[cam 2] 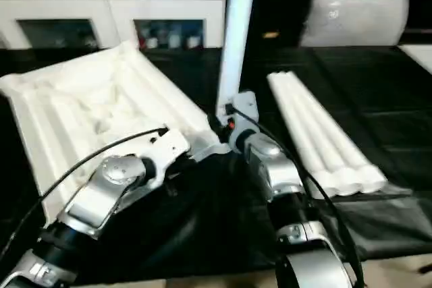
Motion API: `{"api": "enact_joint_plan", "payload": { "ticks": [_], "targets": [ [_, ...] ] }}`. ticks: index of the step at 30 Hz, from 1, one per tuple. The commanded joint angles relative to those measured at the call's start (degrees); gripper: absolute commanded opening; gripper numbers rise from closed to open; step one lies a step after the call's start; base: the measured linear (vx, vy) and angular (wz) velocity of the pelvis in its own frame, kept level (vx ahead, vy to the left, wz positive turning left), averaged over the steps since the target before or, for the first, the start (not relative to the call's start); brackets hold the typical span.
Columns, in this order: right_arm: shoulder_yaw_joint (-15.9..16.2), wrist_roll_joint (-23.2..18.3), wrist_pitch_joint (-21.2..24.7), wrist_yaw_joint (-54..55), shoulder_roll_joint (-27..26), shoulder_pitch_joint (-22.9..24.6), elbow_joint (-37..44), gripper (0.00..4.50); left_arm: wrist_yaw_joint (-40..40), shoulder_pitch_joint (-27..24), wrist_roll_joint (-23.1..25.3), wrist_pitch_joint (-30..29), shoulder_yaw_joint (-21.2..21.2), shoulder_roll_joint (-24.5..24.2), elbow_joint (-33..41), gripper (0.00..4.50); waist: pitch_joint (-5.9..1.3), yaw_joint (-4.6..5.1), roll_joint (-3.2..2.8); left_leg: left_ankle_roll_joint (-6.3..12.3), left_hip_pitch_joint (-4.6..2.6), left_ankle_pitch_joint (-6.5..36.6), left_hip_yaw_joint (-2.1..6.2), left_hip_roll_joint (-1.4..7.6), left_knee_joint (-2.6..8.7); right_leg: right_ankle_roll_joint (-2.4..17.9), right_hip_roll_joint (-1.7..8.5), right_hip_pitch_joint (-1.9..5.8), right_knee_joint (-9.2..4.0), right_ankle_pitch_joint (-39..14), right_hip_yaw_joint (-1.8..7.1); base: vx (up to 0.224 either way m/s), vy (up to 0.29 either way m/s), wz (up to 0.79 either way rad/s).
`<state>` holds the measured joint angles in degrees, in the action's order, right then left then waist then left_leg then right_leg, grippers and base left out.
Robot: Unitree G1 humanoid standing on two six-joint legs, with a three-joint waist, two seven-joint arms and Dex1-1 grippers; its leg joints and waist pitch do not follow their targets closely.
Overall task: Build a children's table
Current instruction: Insert table leg to table base, then rotate leg to tighten
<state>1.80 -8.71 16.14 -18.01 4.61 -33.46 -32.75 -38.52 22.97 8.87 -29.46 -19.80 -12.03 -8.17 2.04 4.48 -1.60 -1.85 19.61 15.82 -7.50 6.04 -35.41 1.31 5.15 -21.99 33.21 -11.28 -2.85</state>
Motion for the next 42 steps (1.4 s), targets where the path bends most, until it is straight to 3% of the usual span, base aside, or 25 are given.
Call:
{"api": "enact_joint_plan", "payload": {
  "ticks": [1,4,8,10,13,15,17,20,22,25,27,29,33,34,36,40,42],
  "targets": [
    [-0.41,1.37,3.03,1.09,0.85,3.12,-6.52,3.10,-1.72,0.71,-0.74,1.27,-1.18,-0.08,0.47,0.00,-1.77,-0.72,-0.27,4.38,1.38,9.15,2.25,6.44,6.12,16.40,4.67,2.45,-3.19,-6.73,3.01,0.000,0.000,0.00],
    [-0.45,0.90,2.22,-0.31,1.35,3.89,-5.19,3.41,-2.06,1.31,-1.00,1.77,-0.72,-0.41,-0.41,0.00,-2.03,-1.49,-0.22,7.47,1.32,3.09,1.94,6.40,5.58,18.01,4.77,2.86,-2.70,-1.36,2.84,0.000,0.000,0.00],
    [0.18,0.51,1.56,-3.62,3.13,6.40,-0.50,3.78,-3.03,1.98,-1.61,2.66,-0.35,-0.81,-1.52,0.00,-2.14,-2.47,-0.73,10.01,0.85,-0.71,1.79,6.45,5.14,18.47,4.65,2.71,-2.34,0.78,2.60,0.000,0.000,0.00],
    [0.66,0.34,1.66,-5.10,3.90,7.52,1.95,3.91,-2.97,2.14,-1.54,3.28,-0.42,-0.91,-2.17,0.00,-2.27,-2.96,-0.37,12.29,1.04,-5.26,1.72,6.34,4.61,18.90,4.63,2.83,-1.89,4.24,2.43,0.000,0.000,0.00],
    [1.49,-0.03,0.99,-8.13,5.81,9.80,6.45,4.16,-3.19,2.85,-1.92,5.21,-0.45,-1.15,-4.25,0.00,-2.33,-3.78,-0.53,13.83,0.93,-7.08,1.59,6.38,4.31,18.86,4.74,2.71,-1.80,3.45,2.29,0.000,0.000,0.00],
    [1.98,-0.31,0.45,-10.48,7.43,11.44,9.45,4.39,-3.76,3.68,-2.20,7.35,-0.39,-1.34,-6.46,0.00,-2.18,-4.21,-0.18,14.76,1.00,-6.49,1.52,6.30,4.22,18.17,4.70,2.67,-2.07,0.81,2.25,0.000,0.000,0.00],
    [2.19,-0.56,0.27,-12.20,8.72,12.53,11.41,4.49,-4.13,4.49,-2.28,8.81,-0.29,-1.51,-8.40,0.00,-2.03,-4.49,-0.23,14.39,0.93,-4.73,1.48,6.43,4.38,17.68,4.69,2.53,-2.34,-2.31,2.31,0.000,0.000,0.00],
    [1.87,-0.91,0.47,-14.20,10.73,13.90,14.04,4.49,-4.34,5.98,-2.20,11.26,0.01,-1.68,-11.80,0.00,-1.79,-4.92,-0.45,12.17,0.91,-0.61,1.47,6.45,4.69,16.50,4.67,2.43,-2.90,-7.95,2.43,0.000,0.000,0.00],
    [1.33,-1.53,0.21,-16.02,12.34,14.77,15.77,4.49,-5.15,7.05,-2.45,13.25,0.09,-1.88,-14.11,0.00,-1.60,-4.91,-0.28,10.01,1.07,2.90,1.40,6.29,4.92,15.34,4.67,2.47,-3.42,-11.74,2.53,0.000,0.000,0.00],
    [0.53,-2.57,0.04,-19.29,15.42,16.09,18.09,4.49,-7.29,8.76,-3.61,16.20,0.21,-1.78,-17.87,0.00,-1.62,-5.00,-0.53,8.15,1.12,4.77,1.19,6.29,5.04,14.20,4.67,2.51,-3.71,-13.91,2.43,0.000,0.000,0.00],
    [0.39,-2.89,0.02,-20.47,16.26,16.52,18.73,4.49,-8.34,9.15,-3.95,17.37,0.02,-1.81,-18.98,0.00,-1.71,-5.01,-0.38,7.92,1.14,4.44,0.89,6.37,5.02,14.04,4.59,2.47,-3.66,-13.38,2.33,0.000,0.000,0.00],
    [0.44,-3.15,-0.27,-22.44,17.63,17.04,19.36,4.49,-10.35,9.43,-4.25,19.25,-0.55,-2.13,-19.98,0.00,-1.79,-5.08,-0.81,7.87,1.30,3.97,0.70,6.48,4.98,14.06,4.54,2.53,-3.52,-12.69,2.21,0.000,0.000,0.00],
    [0.73,-3.68,-1.36,-27.42,20.74,17.78,20.40,4.49,-15.76,9.40,-5.23,23.45,-1.97,-3.44,-20.77,0.00,-2.22,-5.30,-0.67,9.31,1.33,0.37,0.62,6.55,4.54,14.96,4.56,2.61,-2.84,-7.20,2.09,0.000,0.000,0.00],
    [0.77,-4.24,-1.63,-29.98,22.21,17.75,20.86,4.49,-18.87,9.26,-5.74,25.55,-2.57,-4.18,-20.76,0.00,-2.52,-5.56,-0.74,11.02,1.37,-3.26,0.67,6.54,4.12,15.82,4.49,2.58,-2.21,-2.74,1.91,0.000,0.000,0.00],
    [1.11,-4.56,-1.97,-31.98,23.40,17.51,20.94,4.49,-21.10,9.28,-5.92,26.24,-3.14,-4.81,-20.90,0.00,-2.72,-5.83,-0.86,12.96,1.26,-6.27,0.58,6.66,3.74,16.68,4.49,2.47,-1.65,1.04,1.83,0.000,0.000,0.00],
    [2.51,-4.47,-2.99,-35.89,25.59,16.72,20.57,4.49,-25.40,8.92,-5.99,28.91,-4.53,-6.26,-20.71,0.00,-2.89,-6.63,-0.85,15.05,0.98,-8.93,0.43,6.81,3.33,17.90,4.45,2.20,-1.08,3.43,1.71,0.000,0.000,0.00],
    [3.91,-5.00,-3.21,-40.98,27.33,16.68,20.77,4.49,-28.62,8.26,-6.38,30.55,-5.45,-7.34,-19.77,0.00,-2.83,-6.82,-0.64,15.61,1.09,-7.99,0.38,6.91,3.27,18.23,4.44,2.26,-0.99,2.63,1.59,0.000,0.000,0.00]
  ]
}}
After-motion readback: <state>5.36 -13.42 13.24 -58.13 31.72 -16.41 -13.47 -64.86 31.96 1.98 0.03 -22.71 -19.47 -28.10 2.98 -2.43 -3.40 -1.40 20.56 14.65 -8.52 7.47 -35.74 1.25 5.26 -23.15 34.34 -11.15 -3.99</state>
